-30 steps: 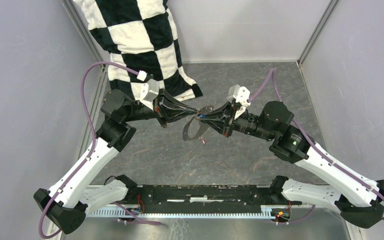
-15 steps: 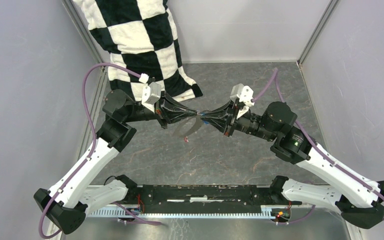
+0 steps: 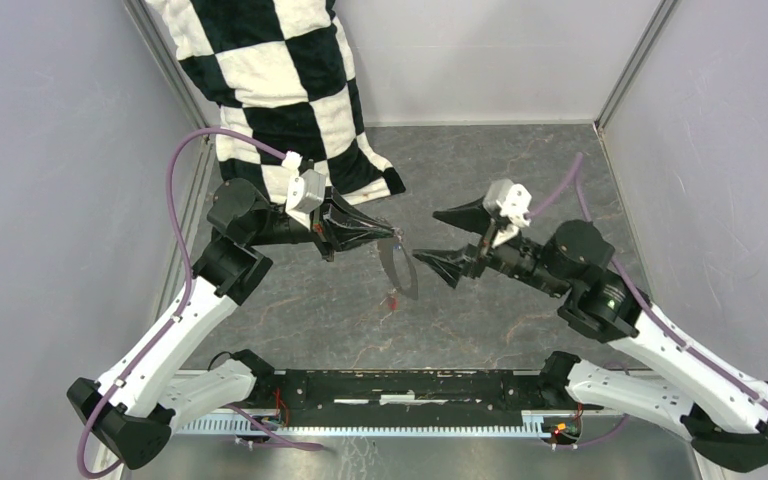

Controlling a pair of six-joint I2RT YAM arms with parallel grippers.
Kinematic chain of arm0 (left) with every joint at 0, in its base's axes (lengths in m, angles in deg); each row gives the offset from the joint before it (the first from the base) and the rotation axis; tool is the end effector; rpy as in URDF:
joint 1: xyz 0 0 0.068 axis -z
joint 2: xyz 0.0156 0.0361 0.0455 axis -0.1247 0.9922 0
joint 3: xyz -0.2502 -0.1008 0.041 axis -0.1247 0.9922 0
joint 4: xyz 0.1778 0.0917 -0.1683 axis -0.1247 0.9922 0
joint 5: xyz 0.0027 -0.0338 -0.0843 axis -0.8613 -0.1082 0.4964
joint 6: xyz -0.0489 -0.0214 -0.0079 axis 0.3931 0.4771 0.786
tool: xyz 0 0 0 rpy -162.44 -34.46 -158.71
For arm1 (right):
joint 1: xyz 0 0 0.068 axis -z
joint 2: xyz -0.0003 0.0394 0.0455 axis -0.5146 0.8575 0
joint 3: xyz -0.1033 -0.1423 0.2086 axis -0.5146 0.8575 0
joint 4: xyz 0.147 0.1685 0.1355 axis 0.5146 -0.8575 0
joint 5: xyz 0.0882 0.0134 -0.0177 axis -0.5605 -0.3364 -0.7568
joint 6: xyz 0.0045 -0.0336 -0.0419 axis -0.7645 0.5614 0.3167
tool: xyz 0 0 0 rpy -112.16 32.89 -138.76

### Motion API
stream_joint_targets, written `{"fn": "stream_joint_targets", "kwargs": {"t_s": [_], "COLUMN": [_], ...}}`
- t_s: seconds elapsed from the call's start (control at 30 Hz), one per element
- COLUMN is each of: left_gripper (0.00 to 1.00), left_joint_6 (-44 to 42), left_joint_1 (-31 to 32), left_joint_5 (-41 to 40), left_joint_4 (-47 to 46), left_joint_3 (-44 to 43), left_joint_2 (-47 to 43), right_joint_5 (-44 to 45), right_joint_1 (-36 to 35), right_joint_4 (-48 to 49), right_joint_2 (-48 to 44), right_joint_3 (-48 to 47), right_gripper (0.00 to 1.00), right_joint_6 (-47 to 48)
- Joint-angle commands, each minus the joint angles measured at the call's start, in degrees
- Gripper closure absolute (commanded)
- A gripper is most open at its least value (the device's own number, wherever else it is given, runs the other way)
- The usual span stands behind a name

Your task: Put the keys on the keyring

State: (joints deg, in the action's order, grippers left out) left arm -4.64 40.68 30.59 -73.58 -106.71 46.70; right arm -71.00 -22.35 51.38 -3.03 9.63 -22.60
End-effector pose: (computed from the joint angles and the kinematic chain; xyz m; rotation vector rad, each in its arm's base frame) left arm 0.1521 -0.1360 0.4325 1.1331 1.0700 -1.2250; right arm 0.1044 0.1505 0.4310 -0.7815 1.3697 0.9346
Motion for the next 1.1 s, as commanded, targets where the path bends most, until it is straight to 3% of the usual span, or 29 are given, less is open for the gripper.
{"fn": "stream_joint_targets", "kwargs": {"t_s": [0.0, 0.17, 0.47, 0.67, 0.77, 1.07], "left_gripper": [0.98, 0.98, 0.98, 0.98, 0.98, 0.98], "left_joint_6": [-3.4, -5.6, -5.8, -6.4, -6.4, -7.0], "left_joint_1": [0.3, 0.3, 0.4, 0.5, 0.5, 0.5], "left_joint_5": [1.8, 0.3, -16.2, -26.4, -28.7, -29.7], "left_joint_4": [-1.1, 1.1, 1.1, 1.5, 1.3, 1.1], "left_joint_3": [-2.5, -3.8, 3.0, 4.5, 4.3, 4.5], "left_joint_2": [-0.9, -1.0, -3.1, -2.8, -2.5, -2.3], "right_joint_5": [1.4, -3.8, -8.1, -3.8, 0.7, 3.2], "right_joint_1": [0.3, 0.4, 0.4, 0.3, 0.2, -3.3], "right_joint_4": [4.7, 8.9, 15.9, 17.6, 19.1, 27.2], "right_joint_2": [-6.3, -7.4, -3.9, -1.9, -0.5, 7.0], "right_joint_3": [7.2, 14.1, 15.5, 16.6, 17.8, 16.7], "right_gripper": [0.18, 0.02, 0.02, 0.02, 0.02, 0.02], "right_joint_6": [3.3, 2.9, -3.3, -3.8, -3.9, -3.2]}}
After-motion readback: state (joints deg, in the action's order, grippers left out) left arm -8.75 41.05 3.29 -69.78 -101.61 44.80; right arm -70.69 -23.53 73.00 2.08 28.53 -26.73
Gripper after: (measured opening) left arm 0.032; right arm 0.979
